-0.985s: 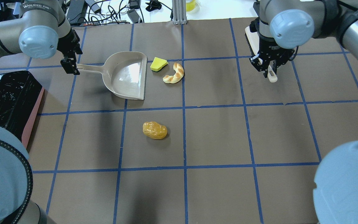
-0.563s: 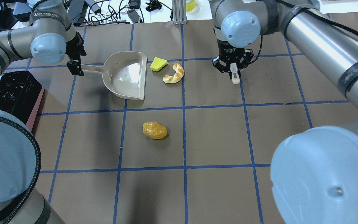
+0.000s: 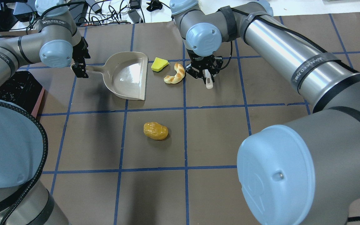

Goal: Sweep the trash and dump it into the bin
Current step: 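Lift the brush with the right gripper and carry it toward the dustpan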

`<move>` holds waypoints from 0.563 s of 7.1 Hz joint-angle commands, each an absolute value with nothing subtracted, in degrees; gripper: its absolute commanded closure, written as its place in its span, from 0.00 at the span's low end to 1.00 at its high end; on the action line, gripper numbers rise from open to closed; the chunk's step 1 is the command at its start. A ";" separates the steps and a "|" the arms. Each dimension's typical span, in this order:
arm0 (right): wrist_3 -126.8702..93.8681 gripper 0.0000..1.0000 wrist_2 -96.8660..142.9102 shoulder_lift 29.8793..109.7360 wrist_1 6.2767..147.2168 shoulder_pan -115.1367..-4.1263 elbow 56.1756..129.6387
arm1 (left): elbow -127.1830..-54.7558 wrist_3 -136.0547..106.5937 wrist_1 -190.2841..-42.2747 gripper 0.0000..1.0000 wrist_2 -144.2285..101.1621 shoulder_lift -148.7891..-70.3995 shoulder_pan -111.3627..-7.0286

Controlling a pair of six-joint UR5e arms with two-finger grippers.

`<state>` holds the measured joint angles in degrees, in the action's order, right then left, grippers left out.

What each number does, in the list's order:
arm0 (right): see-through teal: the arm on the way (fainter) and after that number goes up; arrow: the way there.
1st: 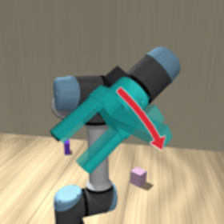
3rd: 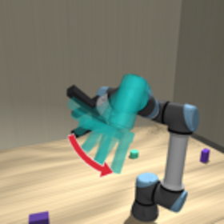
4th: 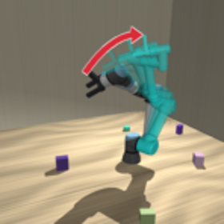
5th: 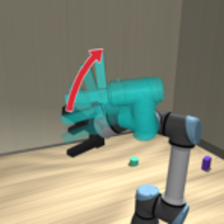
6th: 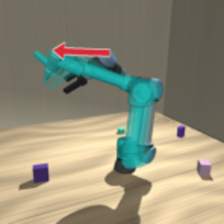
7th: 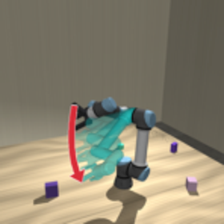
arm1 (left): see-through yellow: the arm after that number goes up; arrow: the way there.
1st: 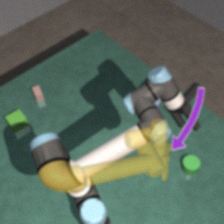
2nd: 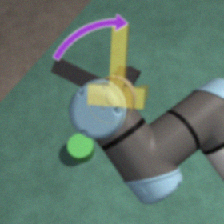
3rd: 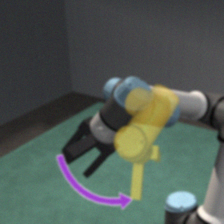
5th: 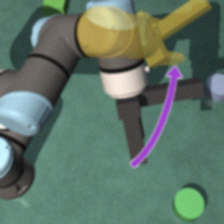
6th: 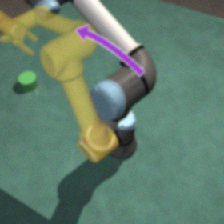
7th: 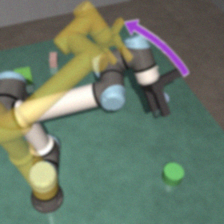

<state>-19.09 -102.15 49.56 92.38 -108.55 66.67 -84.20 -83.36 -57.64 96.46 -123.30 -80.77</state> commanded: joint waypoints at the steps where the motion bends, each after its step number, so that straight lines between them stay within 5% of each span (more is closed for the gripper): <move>1: -22.91 0.92 -101.17 48.60 90.45 -112.04 65.39 | -85.42 -84.11 -57.48 0.01 96.59 -123.58 -80.77; 2: -25.03 0.92 -99.42 47.91 90.61 -113.19 65.13 | -86.30 -83.76 -57.39 0.11 96.68 -123.66 -80.77; 3: -25.14 0.92 -98.19 47.12 90.70 -113.55 64.52 | -86.40 -83.67 -57.48 0.32 96.59 -123.75 -80.77; 4: -25.22 0.92 -97.74 46.15 90.79 -114.69 63.90 | -86.31 -83.41 -57.39 0.96 96.16 -123.75 -80.77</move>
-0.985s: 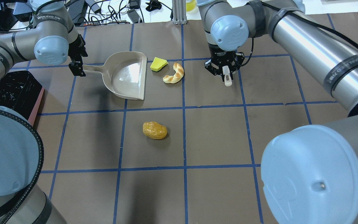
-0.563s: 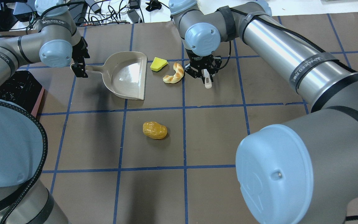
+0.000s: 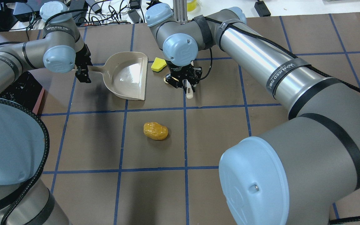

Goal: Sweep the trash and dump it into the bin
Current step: 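Sweep the sponge and bread roll into the dustpan with the right gripper's brush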

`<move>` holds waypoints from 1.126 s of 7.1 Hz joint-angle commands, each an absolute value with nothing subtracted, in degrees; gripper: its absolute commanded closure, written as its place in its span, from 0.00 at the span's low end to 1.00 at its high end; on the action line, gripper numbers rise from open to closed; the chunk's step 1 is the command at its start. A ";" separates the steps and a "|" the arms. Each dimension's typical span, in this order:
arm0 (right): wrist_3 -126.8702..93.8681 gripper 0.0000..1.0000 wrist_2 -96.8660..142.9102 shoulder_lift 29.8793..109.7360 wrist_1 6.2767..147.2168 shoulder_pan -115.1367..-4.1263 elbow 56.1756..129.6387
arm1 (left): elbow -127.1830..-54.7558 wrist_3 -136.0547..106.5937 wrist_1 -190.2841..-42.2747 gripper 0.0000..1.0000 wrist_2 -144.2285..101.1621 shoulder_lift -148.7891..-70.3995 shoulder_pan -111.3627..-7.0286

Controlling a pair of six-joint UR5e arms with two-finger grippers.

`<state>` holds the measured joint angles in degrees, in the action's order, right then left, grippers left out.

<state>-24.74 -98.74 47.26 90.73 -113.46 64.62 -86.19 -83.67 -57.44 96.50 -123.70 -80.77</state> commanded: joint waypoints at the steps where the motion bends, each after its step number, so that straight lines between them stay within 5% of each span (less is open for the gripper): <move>1: -26.18 0.93 -96.60 45.53 91.05 -115.83 63.72 | -86.31 -85.32 -56.35 1.00 92.15 -123.66 -80.77; 8: -25.14 0.92 -91.50 41.66 94.92 -118.30 59.59 | -85.87 -86.92 -55.37 1.00 101.34 -124.72 -84.02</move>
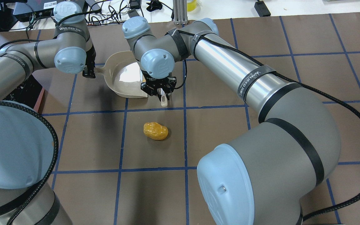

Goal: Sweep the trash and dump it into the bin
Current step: 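Sweep the sponge and bread roll into the dustpan with the right gripper's brush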

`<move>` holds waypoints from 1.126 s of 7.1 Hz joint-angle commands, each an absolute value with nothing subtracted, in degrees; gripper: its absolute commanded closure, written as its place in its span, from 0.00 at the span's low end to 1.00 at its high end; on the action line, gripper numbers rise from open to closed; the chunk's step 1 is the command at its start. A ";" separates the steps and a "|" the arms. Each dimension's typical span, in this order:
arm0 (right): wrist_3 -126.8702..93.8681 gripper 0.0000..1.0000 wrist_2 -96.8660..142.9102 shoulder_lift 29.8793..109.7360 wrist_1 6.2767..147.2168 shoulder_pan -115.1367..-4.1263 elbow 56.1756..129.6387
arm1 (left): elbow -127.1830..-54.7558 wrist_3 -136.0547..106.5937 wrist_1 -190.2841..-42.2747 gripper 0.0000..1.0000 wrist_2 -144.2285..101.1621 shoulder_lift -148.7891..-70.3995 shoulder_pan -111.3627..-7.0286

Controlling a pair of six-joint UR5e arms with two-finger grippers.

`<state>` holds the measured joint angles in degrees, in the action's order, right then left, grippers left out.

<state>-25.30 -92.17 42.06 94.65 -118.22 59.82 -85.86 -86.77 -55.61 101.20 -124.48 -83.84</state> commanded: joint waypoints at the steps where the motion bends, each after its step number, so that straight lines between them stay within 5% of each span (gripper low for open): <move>1: -25.05 0.92 -89.93 41.83 95.18 -118.39 59.42 | -85.87 -87.10 -55.28 1.00 101.25 -124.72 -83.94; 8: -16.72 0.92 -84.70 48.40 87.67 -119.11 57.92 | -85.96 -85.09 -55.02 1.00 101.77 -124.37 -83.94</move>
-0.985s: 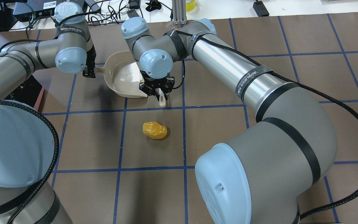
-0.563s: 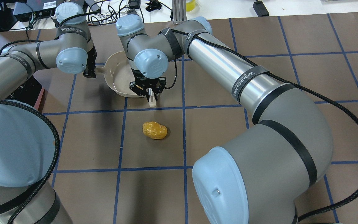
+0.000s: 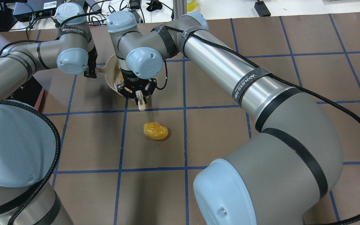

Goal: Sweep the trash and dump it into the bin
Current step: 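Sweep the sponge and bread roll into the dustpan with the right gripper's brush, then sweep the yellow potato toy into the dustpan with the brush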

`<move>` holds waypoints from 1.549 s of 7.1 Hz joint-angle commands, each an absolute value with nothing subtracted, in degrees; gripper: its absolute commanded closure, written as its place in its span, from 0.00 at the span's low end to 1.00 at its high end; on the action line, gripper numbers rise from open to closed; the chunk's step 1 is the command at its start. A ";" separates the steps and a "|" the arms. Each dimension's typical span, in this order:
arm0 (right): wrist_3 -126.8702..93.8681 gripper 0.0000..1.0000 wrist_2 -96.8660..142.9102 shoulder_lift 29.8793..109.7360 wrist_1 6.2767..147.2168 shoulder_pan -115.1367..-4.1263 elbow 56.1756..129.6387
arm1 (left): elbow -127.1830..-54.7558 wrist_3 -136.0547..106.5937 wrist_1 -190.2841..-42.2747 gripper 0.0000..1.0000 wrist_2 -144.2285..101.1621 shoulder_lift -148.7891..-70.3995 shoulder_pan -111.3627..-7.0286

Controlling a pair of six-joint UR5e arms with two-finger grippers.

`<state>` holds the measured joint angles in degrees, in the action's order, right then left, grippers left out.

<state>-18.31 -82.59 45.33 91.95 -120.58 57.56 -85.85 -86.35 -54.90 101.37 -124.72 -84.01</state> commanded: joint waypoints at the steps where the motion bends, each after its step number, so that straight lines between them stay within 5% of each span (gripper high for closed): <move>1: -16.18 0.92 -87.60 50.78 83.10 -117.26 58.01 | -86.13 -84.30 -54.93 1.00 101.86 -123.76 -83.94; 4: -19.23 0.92 -90.88 59.82 68.41 -115.84 64.21 | -88.40 -83.67 -55.54 1.00 101.95 -119.64 -83.76; 7: -34.16 0.92 -87.83 72.39 79.60 -116.10 86.77 | -103.22 -76.99 -50.99 1.00 103.27 -111.56 -82.62; 11: -48.67 1.00 -75.18 73.92 86.65 -118.46 94.20 | -116.95 -77.61 -50.89 1.00 107.40 -100.66 -82.53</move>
<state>-44.78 -78.77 74.04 85.18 -117.04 92.18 -113.25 -77.44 -50.91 106.15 -103.62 -82.54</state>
